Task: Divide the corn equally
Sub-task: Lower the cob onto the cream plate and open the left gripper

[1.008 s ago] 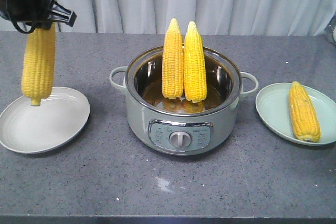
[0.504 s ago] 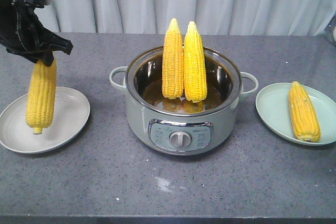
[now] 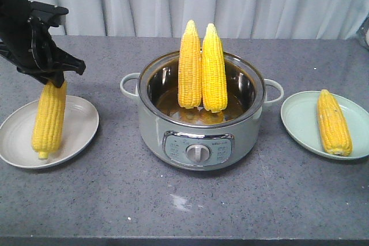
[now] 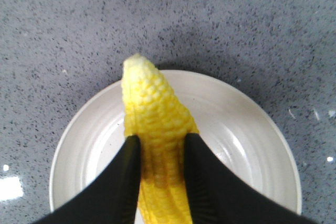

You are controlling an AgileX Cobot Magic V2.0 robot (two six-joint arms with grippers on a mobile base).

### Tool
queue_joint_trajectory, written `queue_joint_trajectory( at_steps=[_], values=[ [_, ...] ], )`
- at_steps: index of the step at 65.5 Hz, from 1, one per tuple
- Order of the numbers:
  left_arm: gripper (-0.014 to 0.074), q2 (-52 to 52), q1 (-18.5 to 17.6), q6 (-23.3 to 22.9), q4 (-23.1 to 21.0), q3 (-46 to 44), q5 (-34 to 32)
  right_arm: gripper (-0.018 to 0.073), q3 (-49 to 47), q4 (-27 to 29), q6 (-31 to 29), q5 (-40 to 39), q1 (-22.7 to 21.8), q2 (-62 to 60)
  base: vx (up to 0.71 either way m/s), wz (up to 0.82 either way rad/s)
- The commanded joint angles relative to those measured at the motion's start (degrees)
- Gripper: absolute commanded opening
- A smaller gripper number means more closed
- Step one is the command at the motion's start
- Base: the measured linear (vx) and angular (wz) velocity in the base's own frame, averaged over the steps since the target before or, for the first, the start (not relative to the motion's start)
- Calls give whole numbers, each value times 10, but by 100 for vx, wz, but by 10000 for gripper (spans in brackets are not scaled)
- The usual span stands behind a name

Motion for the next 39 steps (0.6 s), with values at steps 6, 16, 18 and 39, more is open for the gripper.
queue_joint_trajectory(
  at_steps=[6, 16, 18, 39],
  values=[
    [101, -25, 0, 1, 5, 8, 1, 594, -13, 9, -2, -32, -2, -9, 0, 0],
    [149, -25, 0, -1, 18, 8, 1, 594, -13, 9, -2, -32, -2, -9, 0, 0],
    [166, -25, 0, -1, 18, 8, 1, 594, -13, 9, -2, -32, -2, -9, 0, 0],
    [582, -28, 0, -1, 18, 8, -8, 594, -13, 9, -1, -32, -2, -9, 0, 0]
  ],
)
